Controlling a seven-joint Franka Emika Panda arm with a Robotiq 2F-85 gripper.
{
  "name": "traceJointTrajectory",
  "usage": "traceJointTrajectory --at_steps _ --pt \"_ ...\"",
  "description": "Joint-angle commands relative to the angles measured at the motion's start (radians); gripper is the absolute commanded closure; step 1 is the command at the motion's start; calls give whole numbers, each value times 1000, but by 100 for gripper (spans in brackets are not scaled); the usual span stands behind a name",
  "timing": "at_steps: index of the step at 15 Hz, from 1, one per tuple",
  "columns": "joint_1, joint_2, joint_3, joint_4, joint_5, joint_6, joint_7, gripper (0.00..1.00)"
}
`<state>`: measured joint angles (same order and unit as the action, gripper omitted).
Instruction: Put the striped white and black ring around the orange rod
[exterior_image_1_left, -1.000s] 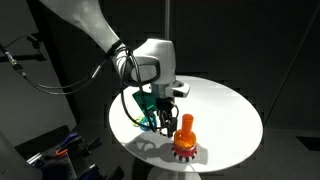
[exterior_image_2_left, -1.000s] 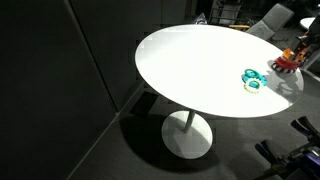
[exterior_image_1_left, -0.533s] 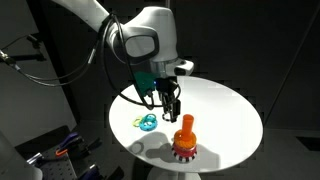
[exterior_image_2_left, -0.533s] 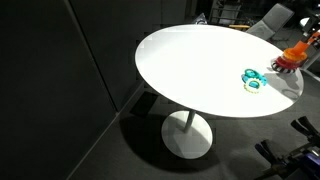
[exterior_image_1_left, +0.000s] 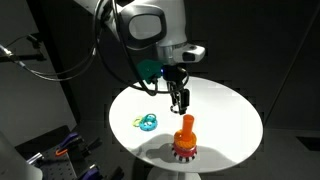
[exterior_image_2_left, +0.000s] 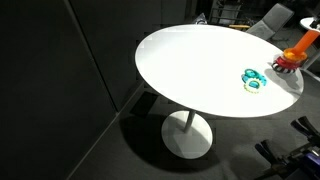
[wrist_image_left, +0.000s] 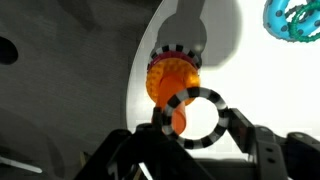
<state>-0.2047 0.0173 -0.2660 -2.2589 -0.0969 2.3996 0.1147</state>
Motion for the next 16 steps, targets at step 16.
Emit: traceJointTrajectory --at_steps 16 --pt "-32 160 1 123 35 0 33 59"
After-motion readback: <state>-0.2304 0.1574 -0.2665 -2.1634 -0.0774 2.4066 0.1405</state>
